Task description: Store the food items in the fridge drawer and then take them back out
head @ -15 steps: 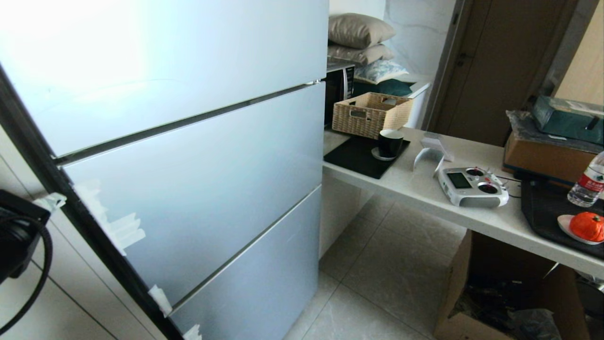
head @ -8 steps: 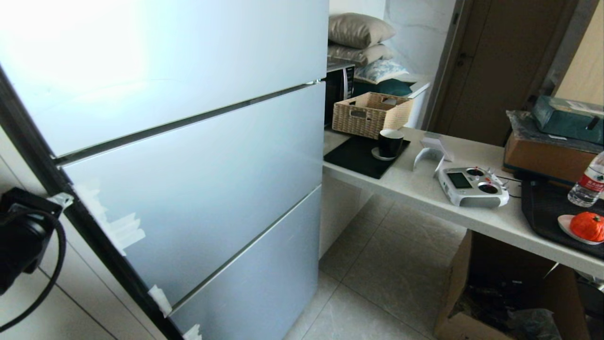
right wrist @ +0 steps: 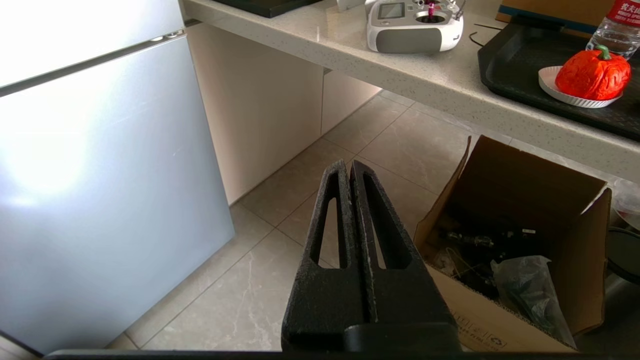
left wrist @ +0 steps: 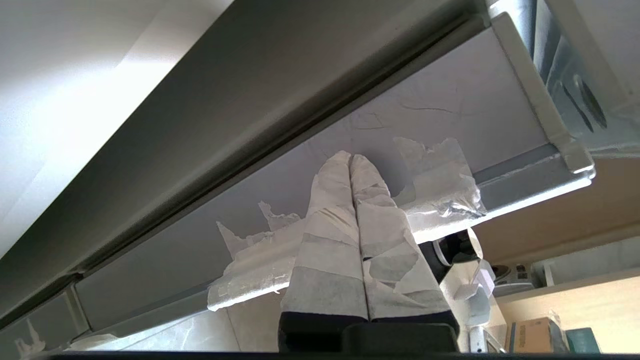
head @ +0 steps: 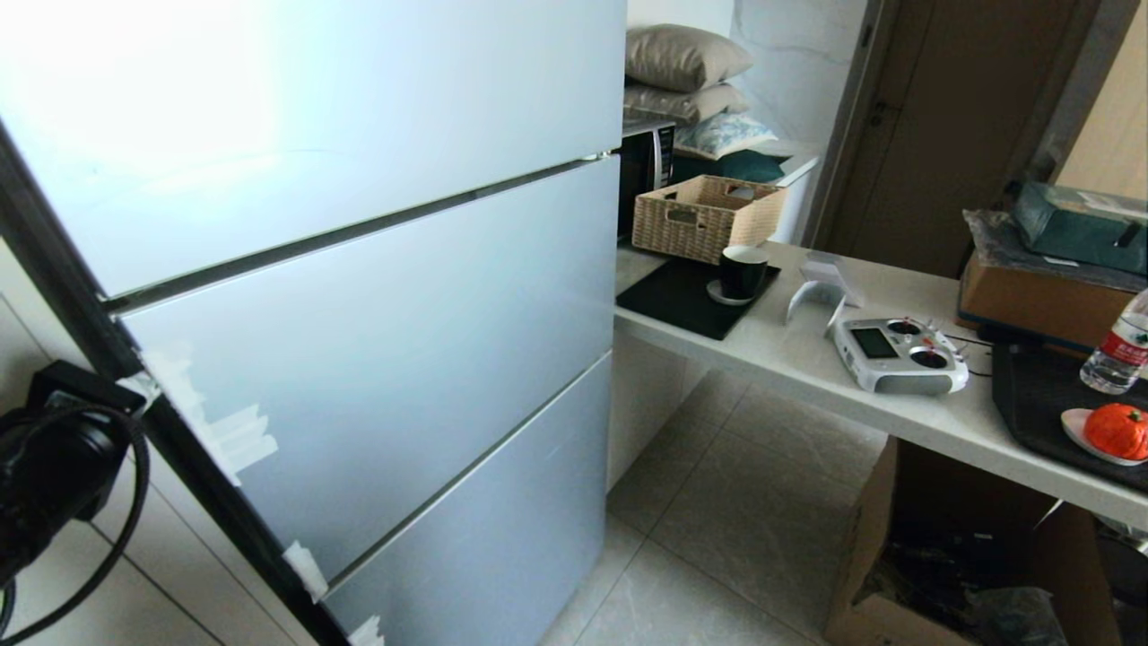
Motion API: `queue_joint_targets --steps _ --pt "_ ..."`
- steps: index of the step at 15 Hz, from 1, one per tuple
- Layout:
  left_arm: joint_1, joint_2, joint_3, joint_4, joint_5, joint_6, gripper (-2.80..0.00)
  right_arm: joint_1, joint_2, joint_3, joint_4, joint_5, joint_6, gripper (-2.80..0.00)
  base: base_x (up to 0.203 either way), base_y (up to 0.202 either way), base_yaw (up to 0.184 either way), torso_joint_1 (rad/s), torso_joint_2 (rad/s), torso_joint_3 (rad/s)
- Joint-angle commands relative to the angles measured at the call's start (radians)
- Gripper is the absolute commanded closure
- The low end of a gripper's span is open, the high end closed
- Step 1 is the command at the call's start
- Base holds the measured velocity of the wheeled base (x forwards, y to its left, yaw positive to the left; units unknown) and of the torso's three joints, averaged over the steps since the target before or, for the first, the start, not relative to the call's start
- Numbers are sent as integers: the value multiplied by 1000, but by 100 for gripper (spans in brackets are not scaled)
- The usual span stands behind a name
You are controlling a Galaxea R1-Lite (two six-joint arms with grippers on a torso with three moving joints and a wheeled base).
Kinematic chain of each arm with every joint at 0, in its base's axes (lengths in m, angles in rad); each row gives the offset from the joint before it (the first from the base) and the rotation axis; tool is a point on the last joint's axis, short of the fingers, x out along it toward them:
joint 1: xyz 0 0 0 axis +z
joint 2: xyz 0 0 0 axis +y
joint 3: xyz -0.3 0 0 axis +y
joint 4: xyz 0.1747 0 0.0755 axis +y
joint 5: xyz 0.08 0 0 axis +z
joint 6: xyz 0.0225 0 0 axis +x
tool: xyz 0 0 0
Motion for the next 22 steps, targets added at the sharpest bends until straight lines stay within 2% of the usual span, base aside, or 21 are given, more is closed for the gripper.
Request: queue_joint_targets --steps 1,9,15,18,22 --pt "-14 -9 11 0 -6 -3 0 1 1 0 0 0 -1 0 0 0 0 0 0 0" --pt "-32 -88 56 8 -10 10 0 1 1 0 0 0 -1 0 0 0 0 0 0 0" --pt "-103 -161 109 10 -10 41 0 1 1 0 0 0 -1 0 0 0 0 0 0 0" --pt "-190 -206 143 27 -11 42 0 1 1 0 0 0 -1 0 0 0 0 0 0 0" --pt "-354 -273 177 114 -11 41 0 1 1 0 0 0 -1 0 0 0 0 0 0 0"
